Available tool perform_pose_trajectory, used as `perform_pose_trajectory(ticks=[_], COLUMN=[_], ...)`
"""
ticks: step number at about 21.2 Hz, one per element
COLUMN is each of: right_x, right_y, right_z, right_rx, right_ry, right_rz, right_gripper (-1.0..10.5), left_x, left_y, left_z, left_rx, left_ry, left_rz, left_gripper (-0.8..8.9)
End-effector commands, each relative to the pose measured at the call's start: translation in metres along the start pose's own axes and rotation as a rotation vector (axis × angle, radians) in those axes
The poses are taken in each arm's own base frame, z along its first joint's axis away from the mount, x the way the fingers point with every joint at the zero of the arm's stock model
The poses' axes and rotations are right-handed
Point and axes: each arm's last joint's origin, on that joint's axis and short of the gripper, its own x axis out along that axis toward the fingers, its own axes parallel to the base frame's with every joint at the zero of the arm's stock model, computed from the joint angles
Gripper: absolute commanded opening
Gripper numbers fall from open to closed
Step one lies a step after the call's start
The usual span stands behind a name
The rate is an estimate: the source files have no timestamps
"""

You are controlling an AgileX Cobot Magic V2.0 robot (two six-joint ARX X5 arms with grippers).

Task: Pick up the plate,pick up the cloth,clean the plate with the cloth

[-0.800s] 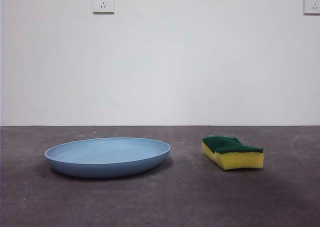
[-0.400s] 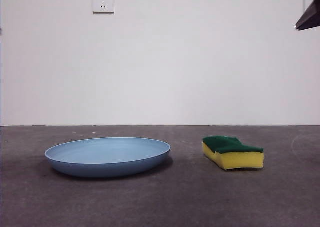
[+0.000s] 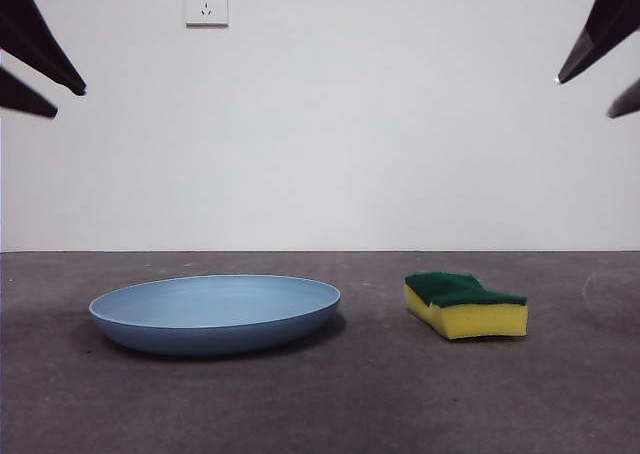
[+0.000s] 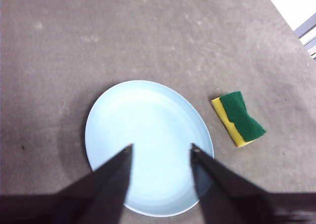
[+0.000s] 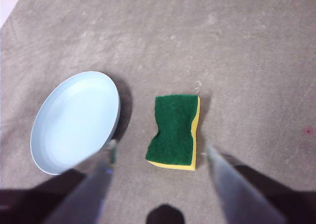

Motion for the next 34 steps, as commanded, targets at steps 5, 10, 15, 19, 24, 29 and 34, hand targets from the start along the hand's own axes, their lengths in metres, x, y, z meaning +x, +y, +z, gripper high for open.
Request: perform_pose_trajectory(ticks=[5, 10, 15, 19, 24, 29, 34], right_x=[0.000, 0.000, 0.000, 0.000, 0.000, 0.000, 0.000], right_y=[0.000, 0.000, 0.000, 0.000, 0.000, 0.000, 0.000], right_z=[0.001, 0.000, 0.000, 0.000, 0.000, 0.000, 0.000], right_rx=[-0.008, -0.004, -0.004, -0.004, -0.004, -0.004, -0.004], right_ry=[-0.002, 0.004, 0.006, 0.006, 0.006, 0.006, 0.006], right_rz=[0.000, -0.001, -0.001, -0.001, -0.001, -0.001, -0.001], right_gripper=[4.8, 4.8, 4.7, 4.7, 4.7, 4.7, 4.7], left_x=[0.024, 0.060, 0.111, 0.139, 0.161, 0.167, 0.168], left_y=[0.010, 0.013, 0.023, 0.032, 0.039, 0.039, 0.039], left_z=[0.016, 0.042, 0.030, 0.013, -0.002, -0.005, -0.004], left_rx=[-0.040, 0.015, 0.036, 0.035, 0.025, 0.032, 0.063], left_ry=[0.097, 0.228, 0.385, 0.479, 0.544, 0.548, 0.536], left_rz=[0.128, 0.223, 0.277, 0.314, 0.300, 0.297, 0.286], left_gripper=[3.14, 3.14, 3.14, 3.14, 3.14, 1.98, -0.08])
